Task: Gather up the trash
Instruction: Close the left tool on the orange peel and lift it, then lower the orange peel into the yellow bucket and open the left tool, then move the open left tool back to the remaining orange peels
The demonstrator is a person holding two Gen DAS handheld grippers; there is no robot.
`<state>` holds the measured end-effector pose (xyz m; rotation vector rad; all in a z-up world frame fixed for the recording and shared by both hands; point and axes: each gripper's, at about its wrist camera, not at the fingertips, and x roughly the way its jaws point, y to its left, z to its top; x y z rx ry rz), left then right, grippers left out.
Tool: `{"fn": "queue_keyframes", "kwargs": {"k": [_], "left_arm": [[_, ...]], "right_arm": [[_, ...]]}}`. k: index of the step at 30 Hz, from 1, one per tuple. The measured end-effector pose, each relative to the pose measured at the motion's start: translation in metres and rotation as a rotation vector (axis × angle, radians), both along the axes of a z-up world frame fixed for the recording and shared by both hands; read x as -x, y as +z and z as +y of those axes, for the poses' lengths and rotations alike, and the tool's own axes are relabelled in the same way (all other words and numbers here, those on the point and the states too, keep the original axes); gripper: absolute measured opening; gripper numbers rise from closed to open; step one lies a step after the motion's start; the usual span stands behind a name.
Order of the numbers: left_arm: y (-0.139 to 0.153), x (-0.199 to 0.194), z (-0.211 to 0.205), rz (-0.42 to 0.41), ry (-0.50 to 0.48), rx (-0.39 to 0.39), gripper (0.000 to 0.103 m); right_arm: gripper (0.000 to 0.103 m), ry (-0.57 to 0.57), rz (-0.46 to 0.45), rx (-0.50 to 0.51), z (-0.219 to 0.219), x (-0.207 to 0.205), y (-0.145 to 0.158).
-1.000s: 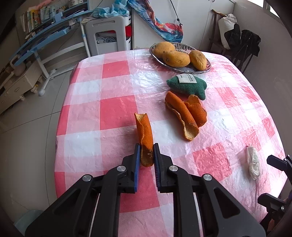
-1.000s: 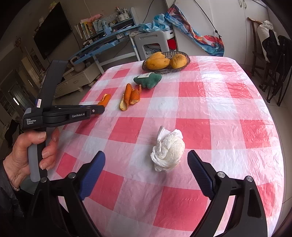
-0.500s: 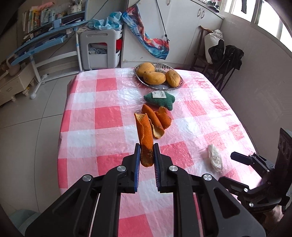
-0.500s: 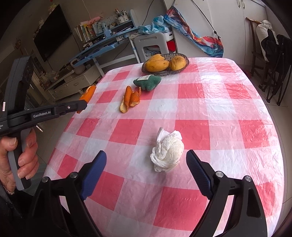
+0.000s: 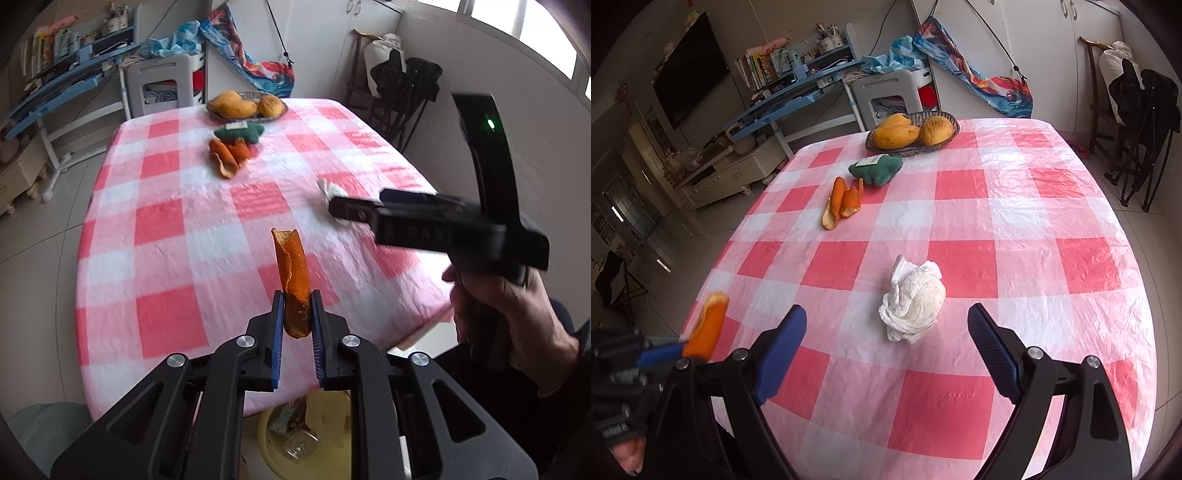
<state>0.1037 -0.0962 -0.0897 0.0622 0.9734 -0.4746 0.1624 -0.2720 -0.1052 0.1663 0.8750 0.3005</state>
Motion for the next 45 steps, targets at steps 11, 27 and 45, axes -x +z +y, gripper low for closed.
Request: {"fn": "queue_keyframes", "kwargs": {"k": [11,27,45], "left_arm": [[-0.033,0.063,-0.017,0.107,-0.081,-0.023,0.013],[-0.046,0.098,-0.022,0.153,-0.126,-0.116,0.032],[0.012,0.022,0.044,-0.05,0.259,-0.009,0.049]], "right_arm": [[0.086,0.003,0.0,0.006,-0.001,0.001,-0.001],[0.086,0.015,-0.012,0.007,0.001,0.006,0.002],[0.086,0.029,-0.019,0.0,0.007,0.007,0.003]]}}
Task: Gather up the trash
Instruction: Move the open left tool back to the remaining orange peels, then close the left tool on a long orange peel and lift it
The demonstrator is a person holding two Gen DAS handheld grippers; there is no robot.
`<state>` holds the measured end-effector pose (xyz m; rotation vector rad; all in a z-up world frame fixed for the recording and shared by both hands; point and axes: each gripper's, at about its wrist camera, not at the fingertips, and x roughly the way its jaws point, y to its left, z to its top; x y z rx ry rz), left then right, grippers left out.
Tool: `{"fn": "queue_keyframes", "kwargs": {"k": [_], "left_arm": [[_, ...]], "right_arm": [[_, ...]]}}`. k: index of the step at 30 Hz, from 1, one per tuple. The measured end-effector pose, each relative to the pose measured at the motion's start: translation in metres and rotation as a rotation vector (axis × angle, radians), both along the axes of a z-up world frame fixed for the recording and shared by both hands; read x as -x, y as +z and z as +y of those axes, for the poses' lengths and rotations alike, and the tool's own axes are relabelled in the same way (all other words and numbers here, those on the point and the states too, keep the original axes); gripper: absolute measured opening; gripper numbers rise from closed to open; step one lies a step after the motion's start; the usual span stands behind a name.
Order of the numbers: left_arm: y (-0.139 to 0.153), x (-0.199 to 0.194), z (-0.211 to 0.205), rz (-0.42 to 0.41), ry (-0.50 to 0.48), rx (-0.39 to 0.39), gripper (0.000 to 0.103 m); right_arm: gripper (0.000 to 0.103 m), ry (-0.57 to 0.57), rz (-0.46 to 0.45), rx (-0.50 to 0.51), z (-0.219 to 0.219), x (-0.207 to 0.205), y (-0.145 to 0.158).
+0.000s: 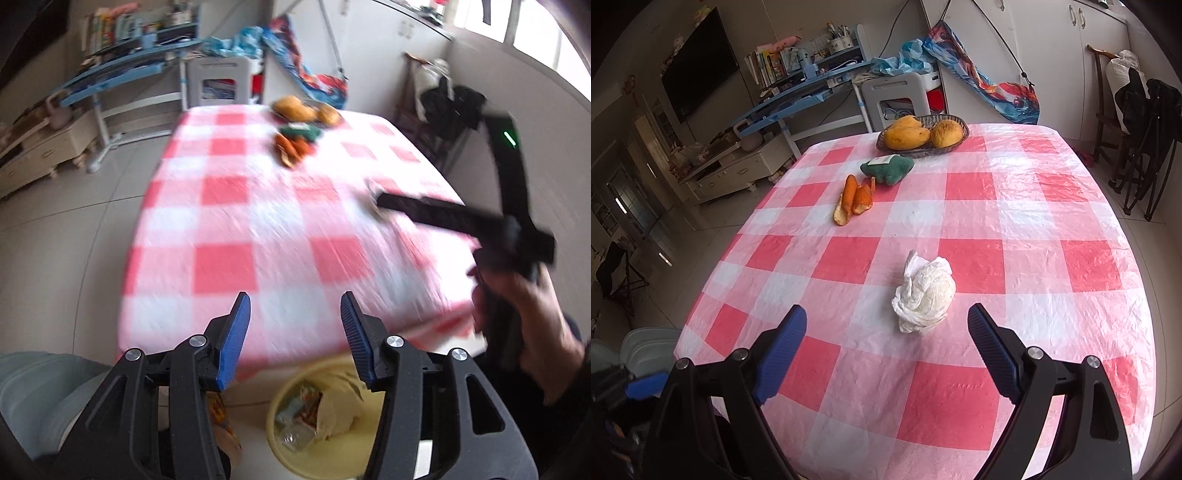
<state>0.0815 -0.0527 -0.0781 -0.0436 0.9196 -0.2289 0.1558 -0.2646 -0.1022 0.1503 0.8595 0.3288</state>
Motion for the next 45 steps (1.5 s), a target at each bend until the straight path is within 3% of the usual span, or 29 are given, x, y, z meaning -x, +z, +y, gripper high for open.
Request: {"fn": "queue_keyframes", "kwargs": {"k": [5,10,13,21,26,30,35,40,45], "left_arm": [[0.003,-0.063,0.013,0.013,0.082,0.032,0.049],[-0.012,-0.139,0.003,0.042,0.099,0.01,0.049],[-0.025,-0.181,0.0,0.073,0.13,0.043,0.049],[-0.045,-0.246,-0.035,0.096,0.126,0.057,0.049],[-0.063,-0.264,-0.048,0.128,0.126,0.048,0.049],[-0.063,-0.267,-0.057,0.112,0.111,0.001,0.049],[-0.061,-0.266,-0.062,0.112,0.079,0.017,0.048],[-0.063,-0.267,-0.05,0.126,0.078,0.057,0.02],[-0.064,-0.26,-0.046,0.132,0.038,0.072,0.015]], "right_arm": [[0.086,0.006,0.002,-0.011,0.003,-0.002,0.001],[0.084,0.008,0.01,-0.022,0.003,-0.006,0.001],[0.084,0.012,0.008,-0.038,0.003,-0.006,0.002],[0.084,0.008,0.019,-0.094,-0.002,-0.012,0.0],[0.084,0.012,0.029,-0.119,-0.004,-0.017,-0.002],[0.084,0.007,0.035,-0.137,-0.007,-0.02,-0.002],[0.084,0.004,0.041,-0.139,-0.007,-0.021,-0.003],[0.084,0.001,0.045,-0.129,-0.006,-0.021,-0.006],[0.079,-0.006,0.051,-0.11,-0.007,-0.023,-0.009]]}}
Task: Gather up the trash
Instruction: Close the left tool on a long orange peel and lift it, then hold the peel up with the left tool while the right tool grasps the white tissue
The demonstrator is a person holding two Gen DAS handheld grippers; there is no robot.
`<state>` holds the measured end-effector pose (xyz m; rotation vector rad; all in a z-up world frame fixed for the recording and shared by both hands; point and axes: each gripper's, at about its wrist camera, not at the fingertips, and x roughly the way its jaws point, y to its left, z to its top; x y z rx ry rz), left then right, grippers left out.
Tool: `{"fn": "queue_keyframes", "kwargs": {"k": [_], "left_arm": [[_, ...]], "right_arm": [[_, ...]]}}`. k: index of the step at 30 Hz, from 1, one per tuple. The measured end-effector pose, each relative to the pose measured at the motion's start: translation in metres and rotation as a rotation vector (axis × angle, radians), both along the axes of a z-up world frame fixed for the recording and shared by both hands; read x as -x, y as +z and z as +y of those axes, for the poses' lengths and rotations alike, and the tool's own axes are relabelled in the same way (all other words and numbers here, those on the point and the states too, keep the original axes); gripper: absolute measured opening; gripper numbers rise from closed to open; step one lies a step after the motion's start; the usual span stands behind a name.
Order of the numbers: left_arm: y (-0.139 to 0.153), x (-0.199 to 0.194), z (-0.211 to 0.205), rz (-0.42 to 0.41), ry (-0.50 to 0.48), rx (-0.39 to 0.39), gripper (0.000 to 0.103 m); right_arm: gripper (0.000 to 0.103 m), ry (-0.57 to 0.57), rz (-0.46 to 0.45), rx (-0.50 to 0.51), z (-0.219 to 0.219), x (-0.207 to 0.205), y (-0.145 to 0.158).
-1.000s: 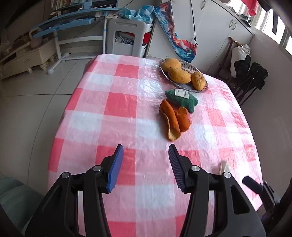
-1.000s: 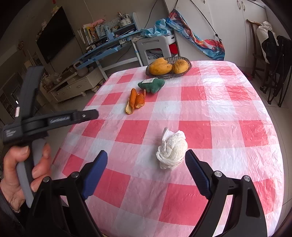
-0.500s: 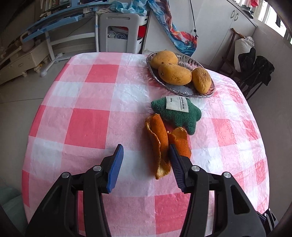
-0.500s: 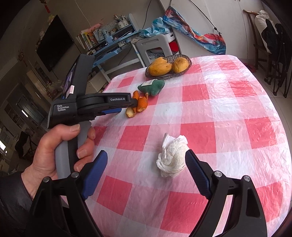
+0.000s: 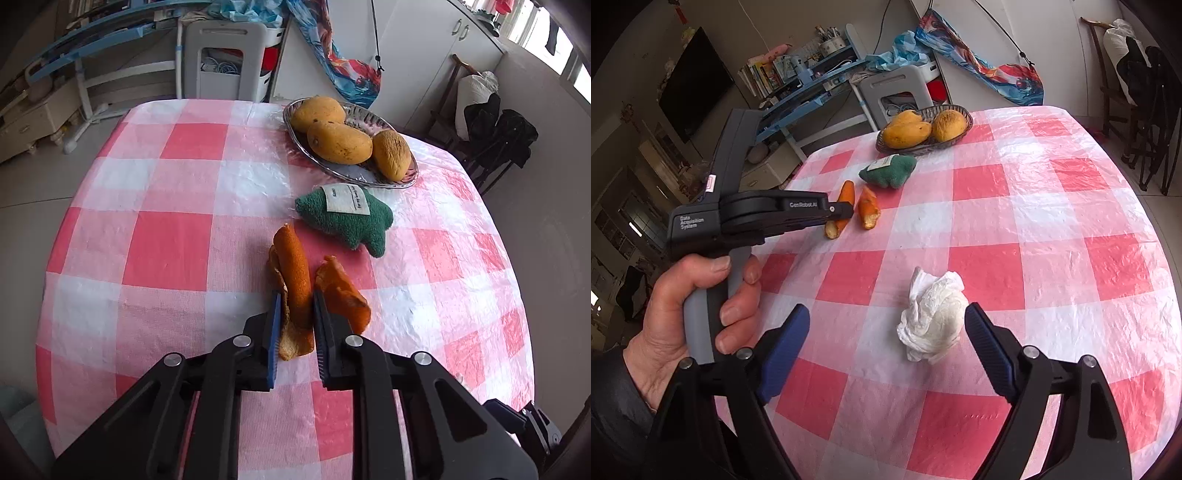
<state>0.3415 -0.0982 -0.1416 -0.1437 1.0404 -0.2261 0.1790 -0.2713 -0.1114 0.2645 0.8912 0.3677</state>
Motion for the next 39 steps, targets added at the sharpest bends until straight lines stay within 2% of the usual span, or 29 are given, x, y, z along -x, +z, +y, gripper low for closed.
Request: {"fn": "queue_keyframes", "kwargs": {"k": [3,8,10,18,21,22,23,24,25,28,33,39], "left_arm": [[0.002,0.008,0.005,0.001,-0.015,-0.004,0.015],[0.013,0.03,0.017,-0.012,-0.022,-0.008,0.015],[0.019,0.04,0.02,-0.025,-0.028,-0.015,0.015],[0.025,0.06,0.028,-0.028,-0.023,-0.012,0.015],[0.025,0.066,0.027,-0.032,-0.031,-0.036,0.015],[0.024,0.068,0.027,-0.03,-0.034,-0.048,0.015],[0.022,0.068,0.027,-0.027,-0.033,-0.055,0.015],[0.02,0.069,0.027,-0.021,-0.032,-0.061,0.015],[0.018,0.068,0.028,-0.015,-0.03,-0.065,0.015],[0.01,0.064,0.029,0.012,-0.024,-0.066,0.015],[0.01,0.066,0.024,0.004,-0.038,-0.078,0.015],[0.048,0.095,0.027,-0.11,-0.011,-0.087,0.015]], "right_arm": [[0.075,0.001,0.011,0.026,0.002,-0.001,-0.004],[0.058,0.002,0.023,0.072,0.004,-0.002,-0.009],[0.055,-0.001,0.02,0.095,0.004,-0.002,-0.01],[0.059,-0.048,0.025,0.11,-0.004,0.001,-0.015],[0.06,-0.036,0.002,0.138,0.001,0.002,-0.016],[0.058,-0.033,-0.005,0.147,0.003,0.002,-0.016],[0.052,-0.028,-0.01,0.152,0.005,0.002,-0.017],[0.047,-0.02,-0.011,0.151,0.006,0.002,-0.017],[0.036,-0.008,-0.009,0.145,0.008,0.002,-0.017],[0.029,0.02,-0.003,0.131,0.013,0.002,-0.018],[0.026,0.05,-0.009,0.104,0.018,0.004,-0.015],[0.026,0.062,-0.071,0.032,0.021,0.014,0.006]]}}
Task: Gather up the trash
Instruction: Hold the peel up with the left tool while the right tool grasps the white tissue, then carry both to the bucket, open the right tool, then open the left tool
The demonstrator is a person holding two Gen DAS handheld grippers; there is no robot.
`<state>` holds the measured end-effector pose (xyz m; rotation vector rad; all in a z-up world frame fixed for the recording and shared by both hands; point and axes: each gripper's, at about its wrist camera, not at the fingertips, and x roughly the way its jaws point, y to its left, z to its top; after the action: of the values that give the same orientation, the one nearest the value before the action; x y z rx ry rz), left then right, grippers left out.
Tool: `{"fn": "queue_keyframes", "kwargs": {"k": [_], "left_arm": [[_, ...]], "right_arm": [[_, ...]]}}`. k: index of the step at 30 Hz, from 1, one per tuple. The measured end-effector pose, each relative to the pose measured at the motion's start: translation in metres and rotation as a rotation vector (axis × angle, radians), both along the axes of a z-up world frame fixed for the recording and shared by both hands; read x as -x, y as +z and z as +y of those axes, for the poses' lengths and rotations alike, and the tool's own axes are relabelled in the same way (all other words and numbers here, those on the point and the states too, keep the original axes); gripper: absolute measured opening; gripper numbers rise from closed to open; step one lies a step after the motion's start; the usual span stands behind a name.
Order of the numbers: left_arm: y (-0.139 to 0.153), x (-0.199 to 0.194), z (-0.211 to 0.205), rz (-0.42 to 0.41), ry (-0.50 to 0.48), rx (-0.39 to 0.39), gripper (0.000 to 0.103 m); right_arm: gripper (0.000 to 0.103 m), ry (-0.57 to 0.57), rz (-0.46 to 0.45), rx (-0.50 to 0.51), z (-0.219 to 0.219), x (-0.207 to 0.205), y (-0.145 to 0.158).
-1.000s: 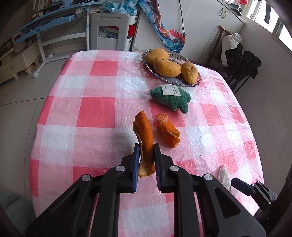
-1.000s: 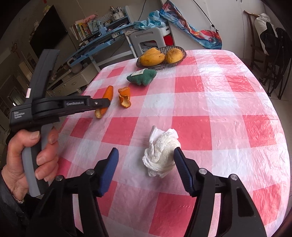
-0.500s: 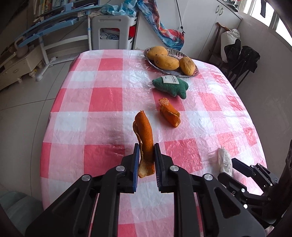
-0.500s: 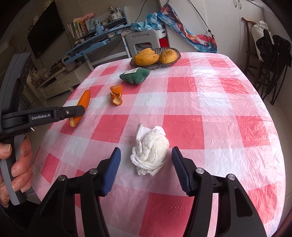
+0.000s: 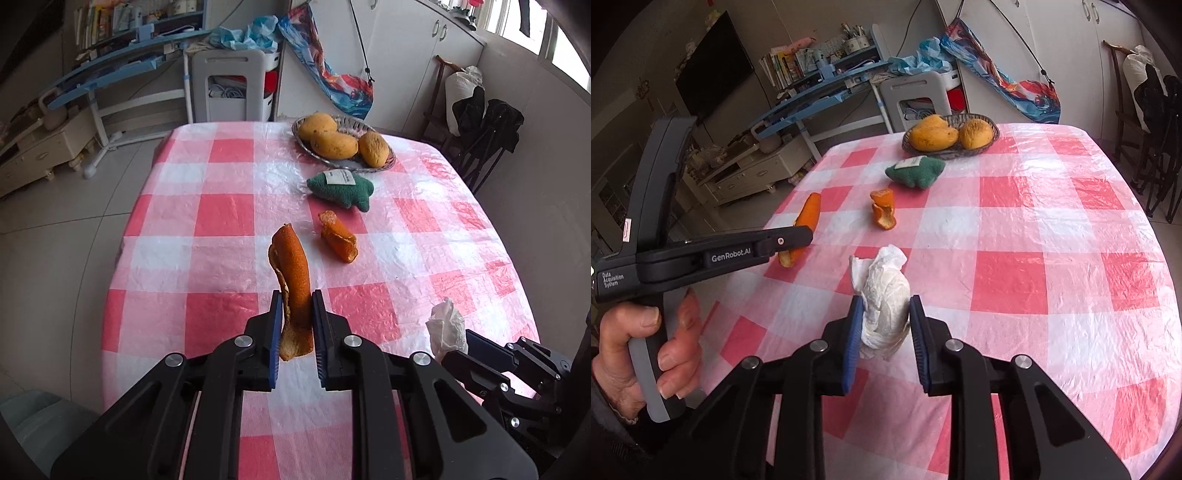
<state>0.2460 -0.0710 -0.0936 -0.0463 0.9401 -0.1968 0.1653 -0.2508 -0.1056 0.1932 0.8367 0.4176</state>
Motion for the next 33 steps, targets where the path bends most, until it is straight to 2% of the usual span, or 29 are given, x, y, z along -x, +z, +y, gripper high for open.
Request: {"fn": "queue_keyframes", "kwargs": {"k": [9,16,22,33], "left_arm": [[0.035,0.083,-0.002,-0.148,0.011,-0.041,0.015],[0.043,0.132,-0.004,-0.203,-0.001,-0.051,0.015],[0.046,0.158,-0.002,-0.229,-0.003,-0.05,0.015],[0.048,0.18,0.003,-0.247,0.009,-0.035,0.015]], "right_arm": [[0.026,0.044,-0.082,-0.071,0.001,0.035,0.029],[0.026,0.06,-0.083,-0.103,0.001,0.069,0.028],[0.026,0.084,-0.087,-0.111,0.007,0.09,0.027],[0.026,0.109,-0.087,-0.107,0.012,0.117,0.026]]}}
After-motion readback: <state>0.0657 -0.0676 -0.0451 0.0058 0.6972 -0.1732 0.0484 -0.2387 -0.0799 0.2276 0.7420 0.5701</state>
